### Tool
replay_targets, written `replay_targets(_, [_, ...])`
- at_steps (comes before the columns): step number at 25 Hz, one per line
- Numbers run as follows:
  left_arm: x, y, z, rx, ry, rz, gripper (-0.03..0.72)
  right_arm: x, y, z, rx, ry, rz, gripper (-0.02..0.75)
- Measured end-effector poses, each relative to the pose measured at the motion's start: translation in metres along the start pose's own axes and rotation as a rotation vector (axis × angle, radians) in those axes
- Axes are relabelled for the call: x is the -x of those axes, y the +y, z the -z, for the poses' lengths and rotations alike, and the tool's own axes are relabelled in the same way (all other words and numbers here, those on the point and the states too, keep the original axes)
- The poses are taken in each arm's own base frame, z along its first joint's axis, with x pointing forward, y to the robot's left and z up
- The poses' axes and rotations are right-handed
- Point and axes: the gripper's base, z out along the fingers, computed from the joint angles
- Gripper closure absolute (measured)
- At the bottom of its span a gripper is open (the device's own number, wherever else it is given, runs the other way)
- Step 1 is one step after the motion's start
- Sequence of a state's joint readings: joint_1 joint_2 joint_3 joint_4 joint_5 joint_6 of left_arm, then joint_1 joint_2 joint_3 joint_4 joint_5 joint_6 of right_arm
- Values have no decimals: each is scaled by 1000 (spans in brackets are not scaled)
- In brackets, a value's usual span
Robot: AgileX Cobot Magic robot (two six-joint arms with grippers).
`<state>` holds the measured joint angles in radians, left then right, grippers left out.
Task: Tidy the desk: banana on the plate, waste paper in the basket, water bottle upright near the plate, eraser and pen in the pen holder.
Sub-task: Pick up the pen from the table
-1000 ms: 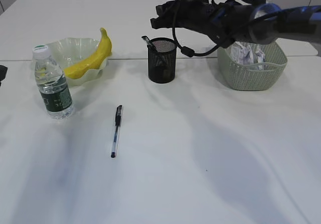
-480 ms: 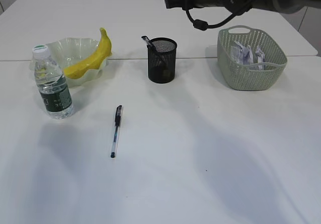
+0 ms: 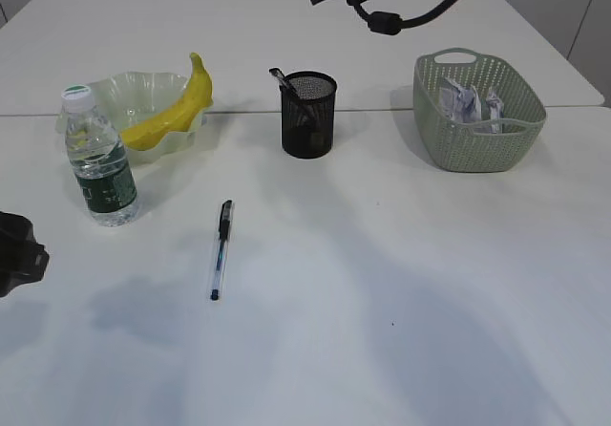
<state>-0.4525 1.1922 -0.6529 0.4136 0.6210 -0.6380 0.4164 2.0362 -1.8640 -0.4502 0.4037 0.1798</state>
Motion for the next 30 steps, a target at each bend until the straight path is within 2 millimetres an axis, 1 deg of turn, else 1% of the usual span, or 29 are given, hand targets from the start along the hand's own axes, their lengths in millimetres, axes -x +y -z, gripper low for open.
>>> replay_targets(5, [1,-7,4,-75,38,-6,161,0,1,33,55,58,20,497])
replay_targets(7, [0,-9,4,-95,51,-5,161,2,0,50,77,60,21,497])
replay_targets(11, [-1,-12,5,-123,65,3,162,0,-3,79,96,60,30,497])
replay_targets(14, [-2,-14,5,-149,77,7,162,-10,-4,97,103,81,33,497])
replay_targets(16, [-3,-15,5,-163,83,11,162,-20,-3,106,109,104,36,497])
replay_targets(21, [-3,-18,6,-192,90,8,162,-37,-4,138,126,149,14,496])
replay_targets(25, [-4,-19,6,-208,95,19,162,-52,-4,161,145,222,-10,496])
replay_targets(30, [-3,-21,6,-227,95,43,162,-67,-4,184,173,325,-30,491])
